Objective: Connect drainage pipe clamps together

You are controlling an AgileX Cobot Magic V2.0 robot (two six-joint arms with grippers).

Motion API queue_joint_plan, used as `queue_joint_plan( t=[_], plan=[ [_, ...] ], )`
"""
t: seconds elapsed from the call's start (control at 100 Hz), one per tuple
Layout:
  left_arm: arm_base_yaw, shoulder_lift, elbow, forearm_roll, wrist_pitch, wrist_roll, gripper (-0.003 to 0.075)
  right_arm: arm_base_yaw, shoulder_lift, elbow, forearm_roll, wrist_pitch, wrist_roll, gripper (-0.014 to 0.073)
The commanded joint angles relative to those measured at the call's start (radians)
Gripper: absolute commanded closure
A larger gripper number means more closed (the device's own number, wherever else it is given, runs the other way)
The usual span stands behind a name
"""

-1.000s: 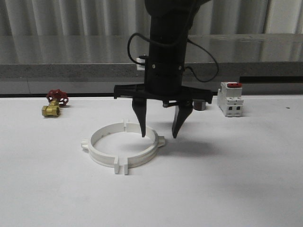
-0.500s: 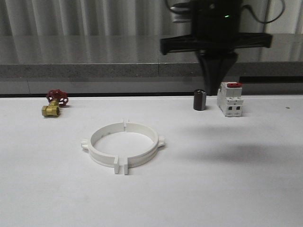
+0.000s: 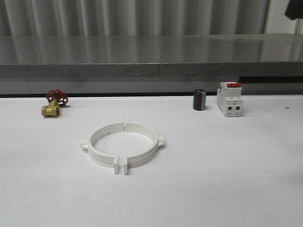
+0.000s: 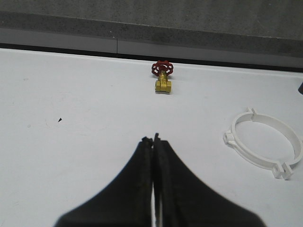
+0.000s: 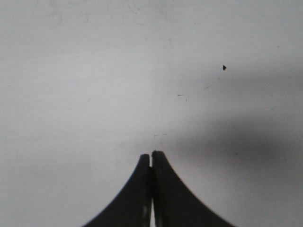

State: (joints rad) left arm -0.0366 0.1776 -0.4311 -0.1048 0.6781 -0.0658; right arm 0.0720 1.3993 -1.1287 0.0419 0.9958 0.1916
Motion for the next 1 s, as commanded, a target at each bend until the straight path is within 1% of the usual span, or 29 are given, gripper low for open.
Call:
queue_joint_plan(
  t=[0.0,0.37,0.49,0.67,0.81,0.99],
  plan=[
    [-0.001,0.010,-0.024,-0.012,-0.077,-0.003,0.0740,-0.024,-0.111,0.041,0.017,-0.068,-0.028,0.0654],
    [-0.001,0.010,-0.024,-0.012,-0.077,-0.003,0.0740,-0.027,-0.485,0.356,0.023,-0.239,-0.029,0.0654],
    [-0.001,0.010,-0.024,-0.012,-0.077,-0.003,0.0740,-0.027,-0.601,0.438,-0.010,-0.309,-0.028,0.0654],
    [-0.001,0.010,-0.024,-0.012,-0.077,-0.003,0.0740,-0.027,-0.749,0.515,-0.085,-0.366,-0.028,0.0654],
    [-0.001,0.010,-0.024,-0.012,-0.077,-0.003,0.0740,-0.027,-0.859,0.583,-0.114,-0.463,-0.028,0.0654],
    [-0.001,0.010,-0.024,-0.012,-0.077,-0.003,0.0740,-0.027,-0.994,0.711,-0.150,-0.627,-0.028,0.0654]
  ],
)
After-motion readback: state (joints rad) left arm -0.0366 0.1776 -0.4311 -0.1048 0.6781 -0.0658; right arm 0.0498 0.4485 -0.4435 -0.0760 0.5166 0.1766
